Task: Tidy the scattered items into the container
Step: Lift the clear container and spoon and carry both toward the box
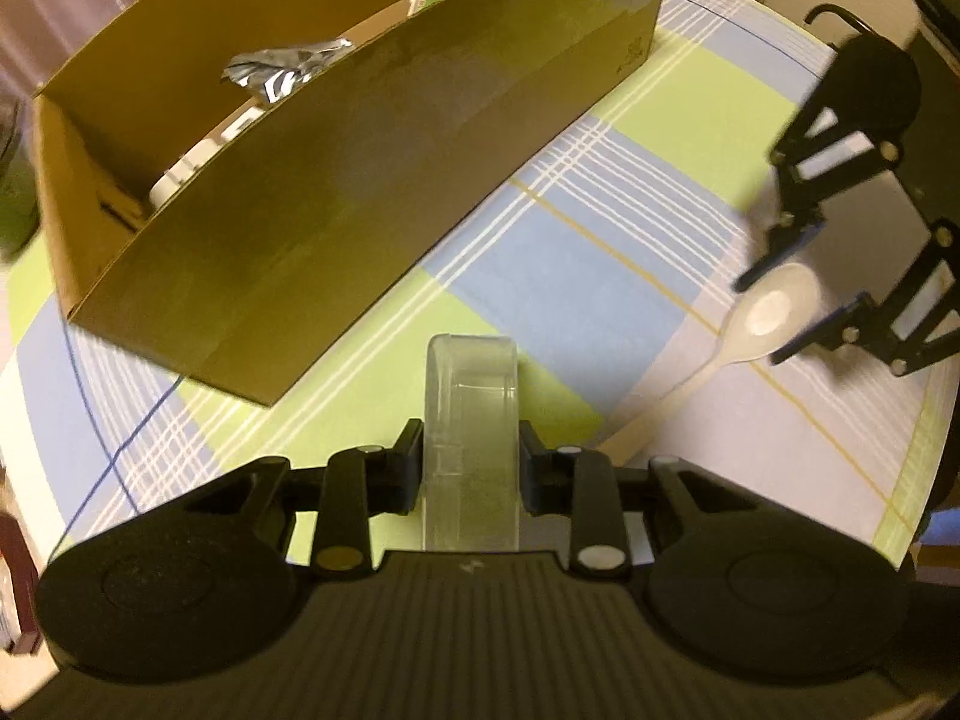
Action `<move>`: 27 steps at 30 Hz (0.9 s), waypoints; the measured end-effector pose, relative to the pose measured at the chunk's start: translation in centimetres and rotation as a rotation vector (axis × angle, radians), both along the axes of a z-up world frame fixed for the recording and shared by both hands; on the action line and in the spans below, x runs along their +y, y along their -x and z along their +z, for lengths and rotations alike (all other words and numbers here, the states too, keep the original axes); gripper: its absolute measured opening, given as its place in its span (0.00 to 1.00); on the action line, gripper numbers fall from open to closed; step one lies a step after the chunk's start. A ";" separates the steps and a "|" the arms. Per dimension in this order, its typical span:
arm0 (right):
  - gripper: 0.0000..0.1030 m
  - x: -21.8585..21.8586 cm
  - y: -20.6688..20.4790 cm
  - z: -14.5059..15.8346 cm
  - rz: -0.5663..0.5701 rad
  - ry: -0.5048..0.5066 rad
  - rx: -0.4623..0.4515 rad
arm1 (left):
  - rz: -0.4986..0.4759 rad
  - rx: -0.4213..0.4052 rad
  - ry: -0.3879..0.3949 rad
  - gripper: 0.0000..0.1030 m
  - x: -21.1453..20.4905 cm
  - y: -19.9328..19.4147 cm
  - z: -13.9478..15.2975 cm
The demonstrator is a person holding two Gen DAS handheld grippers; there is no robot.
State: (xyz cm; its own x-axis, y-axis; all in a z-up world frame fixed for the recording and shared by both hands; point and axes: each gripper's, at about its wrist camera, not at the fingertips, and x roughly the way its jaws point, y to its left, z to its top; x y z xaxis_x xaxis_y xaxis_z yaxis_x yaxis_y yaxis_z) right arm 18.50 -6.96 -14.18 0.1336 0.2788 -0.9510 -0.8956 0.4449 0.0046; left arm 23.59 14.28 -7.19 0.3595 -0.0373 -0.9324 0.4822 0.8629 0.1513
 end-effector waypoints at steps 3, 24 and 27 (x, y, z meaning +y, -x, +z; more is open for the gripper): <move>0.35 -1.2 0.8 0.4 -0.075 0.006 0.016 | 0.023 -0.005 0.003 0.25 -0.1 0.8 0.5; 0.36 -6.6 7.2 1.2 -0.858 -0.159 0.071 | 0.199 0.013 0.146 0.25 -7.4 8.7 0.8; 0.51 -6.9 8.0 0.9 -0.856 -0.165 0.050 | 0.225 0.017 0.149 0.25 -7.7 8.9 0.4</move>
State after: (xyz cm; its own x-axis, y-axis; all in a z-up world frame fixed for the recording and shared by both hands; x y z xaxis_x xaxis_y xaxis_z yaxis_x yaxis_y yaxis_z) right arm 10.49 -13.81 -13.27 0.3191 0.2366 -0.9177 -0.2508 0.9549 0.1590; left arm 14.66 6.62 -6.78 0.3582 -0.0957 -0.9287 0.2772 0.9608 0.0079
